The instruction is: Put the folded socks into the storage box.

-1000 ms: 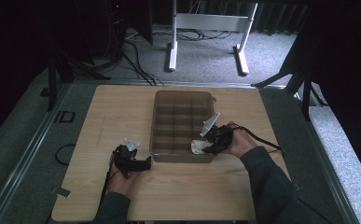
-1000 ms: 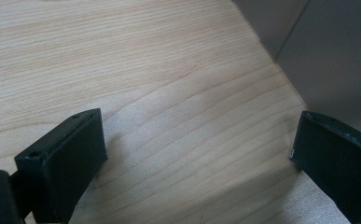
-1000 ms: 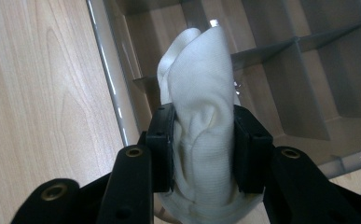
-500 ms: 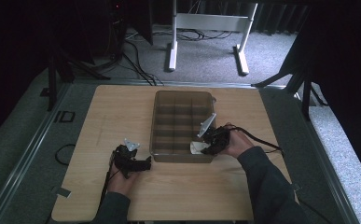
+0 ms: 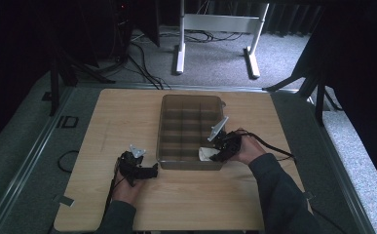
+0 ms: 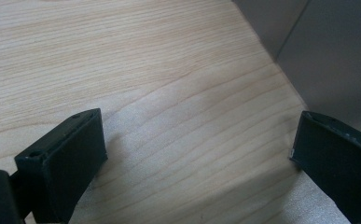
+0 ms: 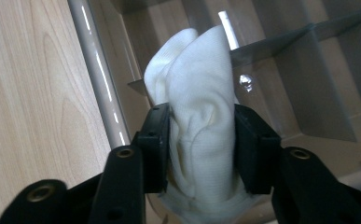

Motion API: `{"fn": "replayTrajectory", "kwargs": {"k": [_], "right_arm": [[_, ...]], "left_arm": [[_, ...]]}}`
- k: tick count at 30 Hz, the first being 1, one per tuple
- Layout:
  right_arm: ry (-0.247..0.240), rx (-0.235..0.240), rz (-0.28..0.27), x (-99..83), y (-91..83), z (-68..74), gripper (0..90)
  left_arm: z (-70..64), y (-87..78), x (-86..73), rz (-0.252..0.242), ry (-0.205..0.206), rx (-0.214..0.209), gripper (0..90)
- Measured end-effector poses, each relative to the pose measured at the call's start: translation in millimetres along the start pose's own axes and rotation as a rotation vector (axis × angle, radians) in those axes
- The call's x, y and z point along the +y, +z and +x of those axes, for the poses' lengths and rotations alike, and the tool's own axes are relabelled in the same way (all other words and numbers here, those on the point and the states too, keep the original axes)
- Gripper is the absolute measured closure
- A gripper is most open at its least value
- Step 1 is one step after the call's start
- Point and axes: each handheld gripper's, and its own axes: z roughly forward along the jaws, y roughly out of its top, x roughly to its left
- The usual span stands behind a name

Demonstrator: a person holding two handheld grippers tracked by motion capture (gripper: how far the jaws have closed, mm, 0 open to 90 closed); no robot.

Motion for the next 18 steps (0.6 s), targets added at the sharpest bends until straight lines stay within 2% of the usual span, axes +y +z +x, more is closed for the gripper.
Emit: {"fn": "replayTrajectory", "kwargs": {"k": [1,2,9,13,16,18], "right_arm": [[0.003,-0.001,-0.008,-0.4,-1.6,-0.4,57.4],[0.003,0.001,-0.024,-1.0,-5.0,-1.1,52.1],[0.015,-0.016,-0.085,-2.6,-21.3,-0.6,50.9],[0.009,-0.020,-0.108,-0.7,-26.5,0.1,60.0],[0.004,-0.022,-0.098,1.2,-25.1,1.5,67.0],[0.001,-0.024,-0.093,1.6,-24.0,1.6,68.6]], "left_arm": [[0.0,0.0,0.0,0.000,0.000,0.000,2.9],[0.0,0.0,0.0,0.000,0.000,0.000,2.9],[0.0,0.0,0.0,0.000,0.000,0.000,2.9],[0.0,0.0,0.0,0.000,-0.001,0.000,2.9],[0.0,0.0,0.0,0.000,-0.001,0.000,2.9],[0.0,0.0,0.0,0.000,0.000,0.000,2.9]]}}
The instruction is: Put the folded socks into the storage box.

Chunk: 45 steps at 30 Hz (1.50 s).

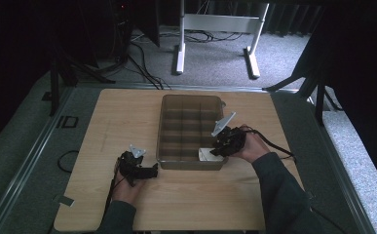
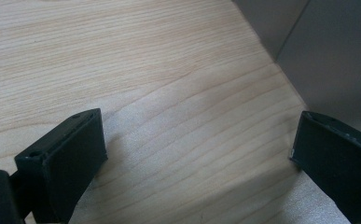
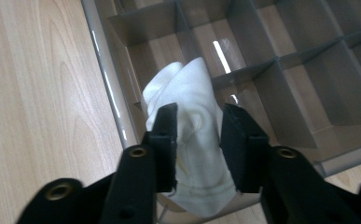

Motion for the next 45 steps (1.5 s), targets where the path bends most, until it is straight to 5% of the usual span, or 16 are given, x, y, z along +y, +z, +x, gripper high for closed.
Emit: {"fn": "replayTrajectory", "kwargs": {"k": [34,40,45], "right_arm": [[-0.009,0.029,0.131,-0.5,39.4,1.9,79.9],[-0.003,0.029,0.120,-1.0,36.0,2.5,75.5],[0.007,0.016,0.057,0.0,25.1,1.2,67.9]], "left_arm": [[0.0,0.0,0.0,0.000,0.000,0.000,2.9],[0.0,0.0,0.0,0.000,0.001,0.000,2.9],[0.0,0.0,0.0,0.000,0.001,0.000,2.9]]}}
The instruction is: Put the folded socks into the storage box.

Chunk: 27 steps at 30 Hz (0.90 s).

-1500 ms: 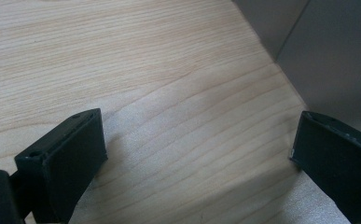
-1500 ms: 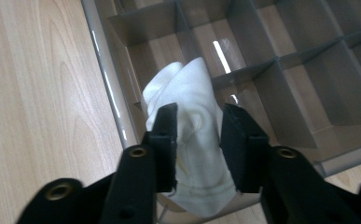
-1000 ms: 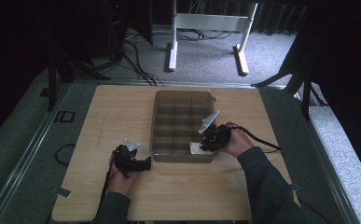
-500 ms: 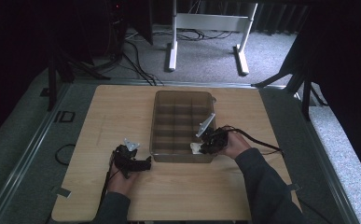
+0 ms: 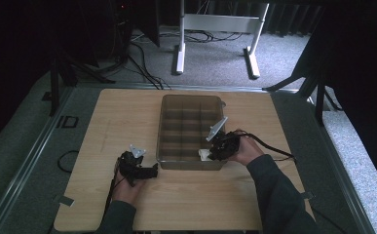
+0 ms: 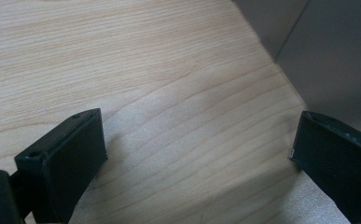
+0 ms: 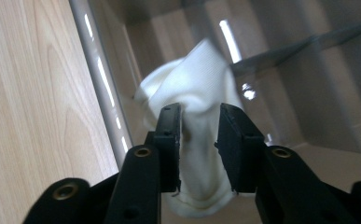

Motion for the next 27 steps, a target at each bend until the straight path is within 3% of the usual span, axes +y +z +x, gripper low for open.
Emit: {"fn": "replayTrajectory", "kwargs": {"k": [6,12,23,27], "right_arm": [[0.012,-0.014,-0.025,3.9,1.5,0.5,68.5],[0.003,-0.002,0.012,4.6,10.6,2.1,80.3],[-0.012,-0.013,0.125,8.5,25.0,4.8,83.4],[-0.006,-0.009,0.135,9.2,26.8,4.1,83.4]], "left_arm": [[0.0,0.0,0.0,0.000,-0.001,0.000,2.9],[0.0,0.0,0.0,0.000,0.000,0.000,2.9],[0.0,-0.1,0.0,0.001,0.000,0.000,2.9],[0.0,-0.1,0.0,0.001,0.001,0.000,2.9]]}}
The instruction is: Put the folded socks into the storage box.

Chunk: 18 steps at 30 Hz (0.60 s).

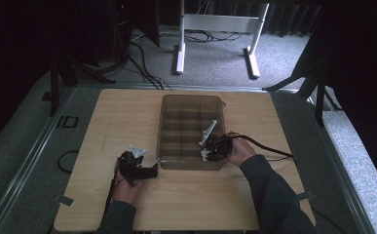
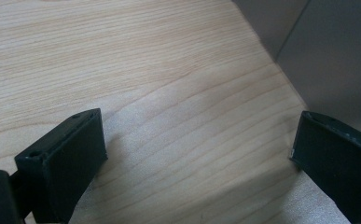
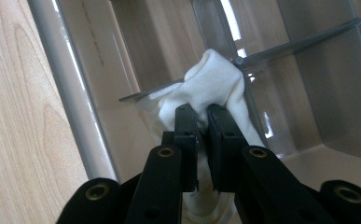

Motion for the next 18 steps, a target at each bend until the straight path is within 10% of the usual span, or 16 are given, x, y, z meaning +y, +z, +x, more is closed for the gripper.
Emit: {"fn": "replayTrajectory", "kwargs": {"k": [8,18], "right_arm": [[-0.002,0.007,0.005,0.5,0.3,-0.8,82.3],[0.034,-0.016,-0.130,-3.4,-21.6,-4.1,74.2]], "left_arm": [[-0.6,0.0,0.1,0.000,0.001,-0.003,2.9],[-0.7,0.1,0.2,0.000,0.002,-0.003,2.9]]}}
